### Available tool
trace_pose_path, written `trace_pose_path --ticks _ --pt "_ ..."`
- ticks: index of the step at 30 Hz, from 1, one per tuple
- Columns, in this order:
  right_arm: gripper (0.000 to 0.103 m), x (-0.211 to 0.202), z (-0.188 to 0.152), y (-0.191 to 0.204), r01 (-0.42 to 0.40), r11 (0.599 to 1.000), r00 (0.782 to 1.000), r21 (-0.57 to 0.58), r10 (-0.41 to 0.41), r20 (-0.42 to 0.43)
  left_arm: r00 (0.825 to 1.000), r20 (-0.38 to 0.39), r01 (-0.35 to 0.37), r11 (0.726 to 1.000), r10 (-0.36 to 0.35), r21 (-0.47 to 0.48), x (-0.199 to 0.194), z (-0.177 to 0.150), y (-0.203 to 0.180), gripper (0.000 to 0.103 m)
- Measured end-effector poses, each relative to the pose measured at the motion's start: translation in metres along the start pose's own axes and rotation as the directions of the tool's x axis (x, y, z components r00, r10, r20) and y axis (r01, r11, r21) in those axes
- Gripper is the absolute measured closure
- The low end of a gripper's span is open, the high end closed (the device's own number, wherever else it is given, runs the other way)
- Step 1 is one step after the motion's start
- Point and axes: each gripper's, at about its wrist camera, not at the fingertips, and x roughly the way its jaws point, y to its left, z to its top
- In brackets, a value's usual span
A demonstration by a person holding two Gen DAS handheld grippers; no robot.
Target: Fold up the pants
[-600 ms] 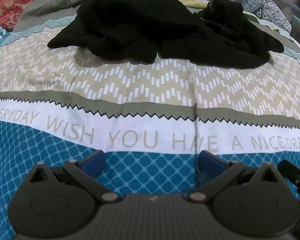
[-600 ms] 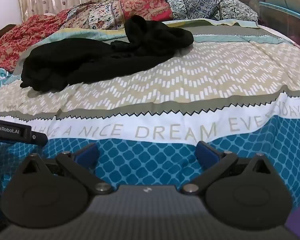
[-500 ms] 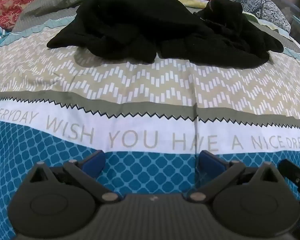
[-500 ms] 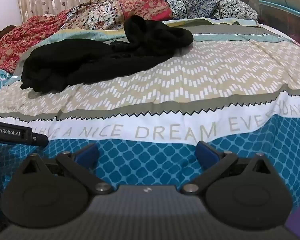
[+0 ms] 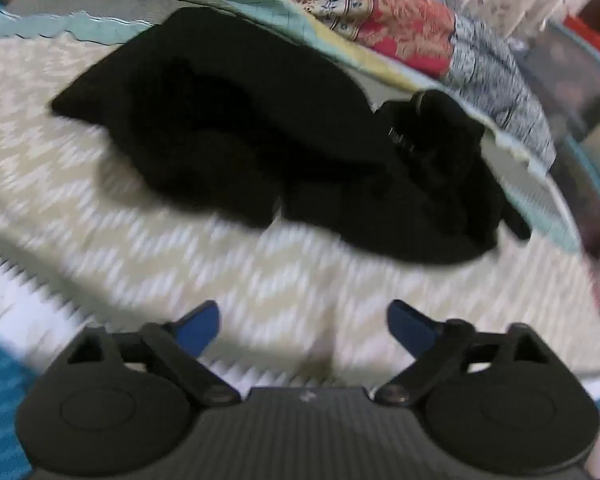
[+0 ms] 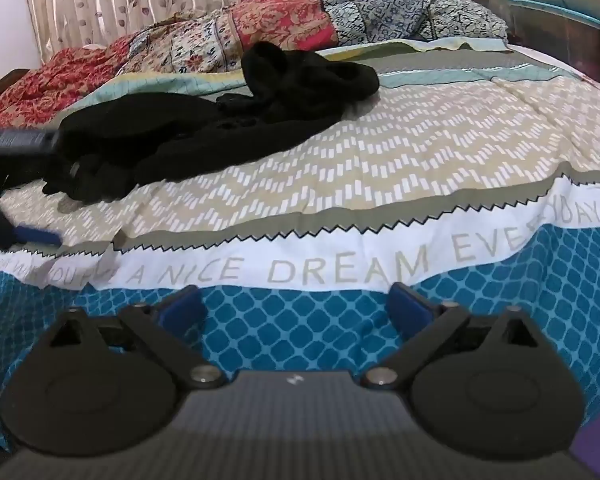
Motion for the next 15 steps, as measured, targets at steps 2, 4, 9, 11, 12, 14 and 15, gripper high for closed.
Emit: trace_pose_path --ticks 2,4,9,11,12,14,15 --pt "0.01 0.0 0.0 -0.001 -0.005 1.0 1.0 0.006 0.005 0.003 1.0 0.006 0.015 1.0 -0.015 -0.025 0.018 0.014 -0.005 0.018" --pt "0.01 0.001 0.0 -0.003 -0.015 1.0 1.0 0.015 0.015 0.003 1.0 0.006 0.0 0.998 0.001 -0.07 0.041 0.027 -0.008 0.019" --pt "0.01 0.002 0.002 -0.004 -0.025 1.0 1.0 0.017 0.025 0.001 0.999 0.038 -0.014 0.979 0.022 -0.203 0.075 0.045 -0.003 0.046" --pt "0.01 0.003 0.002 -0.003 -0.026 1.0 1.0 0.015 0.026 -0.001 0.999 0.023 -0.031 0.985 0.035 -0.168 0.079 0.046 -0.005 0.059" --pt "0.01 0.004 0.003 -0.003 -0.026 1.0 1.0 0.013 0.026 -0.002 0.999 0.034 -0.014 0.989 0.019 -0.149 0.073 0.044 -0.007 0.065" --pt "0.01 0.004 0.002 -0.002 -0.024 1.0 1.0 0.011 0.024 -0.001 0.998 0.052 0.028 0.994 -0.023 -0.108 0.055 0.036 -0.004 0.077" --pt "0.01 0.003 0.003 -0.002 -0.024 1.0 1.0 0.012 0.024 -0.001 0.997 0.063 0.048 0.995 -0.043 -0.088 0.044 0.03 -0.002 0.091"
